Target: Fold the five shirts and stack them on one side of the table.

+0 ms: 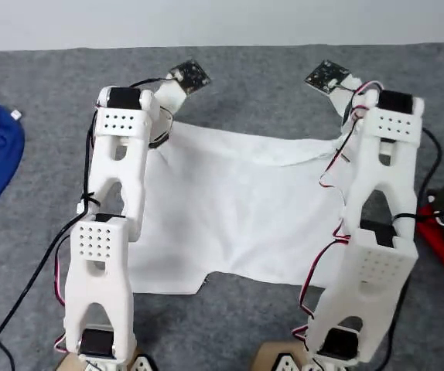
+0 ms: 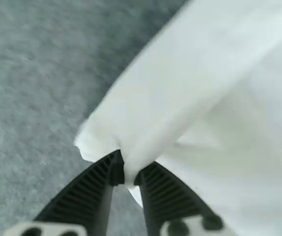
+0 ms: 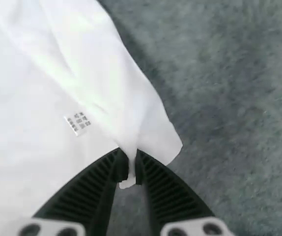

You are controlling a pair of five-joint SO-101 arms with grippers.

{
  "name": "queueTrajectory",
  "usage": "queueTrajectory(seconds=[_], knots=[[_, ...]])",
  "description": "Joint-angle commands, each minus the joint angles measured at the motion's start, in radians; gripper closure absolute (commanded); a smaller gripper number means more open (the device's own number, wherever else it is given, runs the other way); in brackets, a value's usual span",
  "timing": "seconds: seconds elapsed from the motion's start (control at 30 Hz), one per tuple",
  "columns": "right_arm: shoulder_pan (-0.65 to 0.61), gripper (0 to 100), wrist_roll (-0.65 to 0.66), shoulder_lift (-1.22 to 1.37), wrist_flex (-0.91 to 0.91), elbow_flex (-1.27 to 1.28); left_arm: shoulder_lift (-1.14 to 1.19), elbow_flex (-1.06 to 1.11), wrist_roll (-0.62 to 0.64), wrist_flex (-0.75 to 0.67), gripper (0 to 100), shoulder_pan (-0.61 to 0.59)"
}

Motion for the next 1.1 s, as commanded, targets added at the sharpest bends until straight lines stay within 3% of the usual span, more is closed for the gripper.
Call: queueTrajectory(seconds=[0.0,0.23,0.73,1.07], knots=[[-0.010,98.8,-0.002,-0.021,0.130,-0.132,-0.023,-0.101,-0.060,0.138,100,0.008],[-0.008,98.8,0.023,-0.021,0.332,-0.281,-0.048,-0.171,-0.071,0.172,100,0.009],[-0.001,98.8,0.035,-0.200,0.340,-0.258,-0.282,-0.153,-0.072,0.173,100,0.068],[-0.010,98.8,0.058,-0.437,0.338,0.124,-0.583,0.332,-0.115,0.173,100,0.071]])
